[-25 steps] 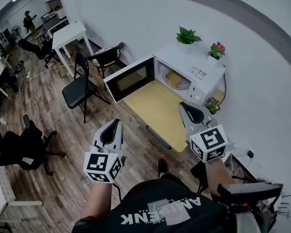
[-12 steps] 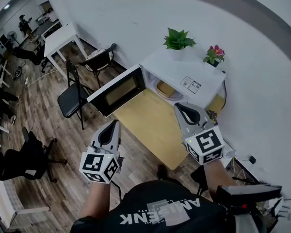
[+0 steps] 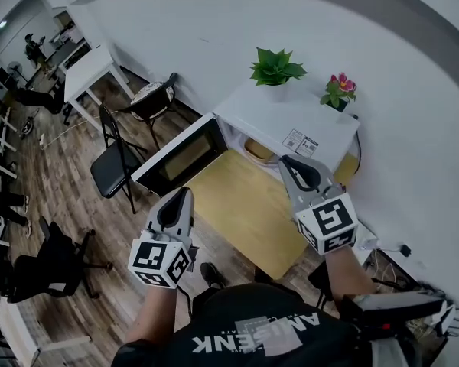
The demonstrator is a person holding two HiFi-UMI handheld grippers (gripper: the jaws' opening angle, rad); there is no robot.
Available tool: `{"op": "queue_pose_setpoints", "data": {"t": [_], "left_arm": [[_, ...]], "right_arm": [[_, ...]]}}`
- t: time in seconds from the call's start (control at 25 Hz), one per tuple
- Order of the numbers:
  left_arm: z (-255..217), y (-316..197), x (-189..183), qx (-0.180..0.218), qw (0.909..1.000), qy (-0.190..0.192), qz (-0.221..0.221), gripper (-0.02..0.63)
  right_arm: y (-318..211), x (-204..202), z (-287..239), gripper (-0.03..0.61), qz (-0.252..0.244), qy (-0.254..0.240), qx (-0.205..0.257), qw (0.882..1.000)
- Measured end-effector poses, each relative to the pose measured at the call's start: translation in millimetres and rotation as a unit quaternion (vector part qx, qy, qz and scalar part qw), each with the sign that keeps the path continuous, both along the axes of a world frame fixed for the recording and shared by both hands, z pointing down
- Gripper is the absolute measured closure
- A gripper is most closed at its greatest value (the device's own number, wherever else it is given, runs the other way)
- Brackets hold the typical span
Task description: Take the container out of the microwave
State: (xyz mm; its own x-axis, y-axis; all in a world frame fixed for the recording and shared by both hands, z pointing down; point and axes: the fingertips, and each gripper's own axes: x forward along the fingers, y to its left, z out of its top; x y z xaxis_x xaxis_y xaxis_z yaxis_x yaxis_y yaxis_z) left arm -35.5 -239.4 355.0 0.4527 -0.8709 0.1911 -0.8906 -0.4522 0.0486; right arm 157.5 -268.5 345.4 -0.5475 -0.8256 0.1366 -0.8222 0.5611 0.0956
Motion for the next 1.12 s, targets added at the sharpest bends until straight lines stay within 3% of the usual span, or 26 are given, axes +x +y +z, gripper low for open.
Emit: {"op": "queue_pose_setpoints", "data": {"t": [0.28,0.6,1.12], "left_arm": [[3.5,-34.9,-21.6,0.007,0.9991,0.018,0.038,0.609],[8.1,-71.4,-65.5,-0.001,0.9954,0.028,0.092,0.537],[39.0,-95.4,-112.7,-0.026,0.9867,0.026,0.158,0.469]], "right_arm": [[-21.3,-12.0,-1.1,0.561,0.050,0.018,0.002,0.999],[-39.6,-50.2,4.7,0.547,0.105,0.048,-0.003,0.993],[-44.6,-137.7,52.0,0.428,0.087,0.082,-0.035,0.992]]}}
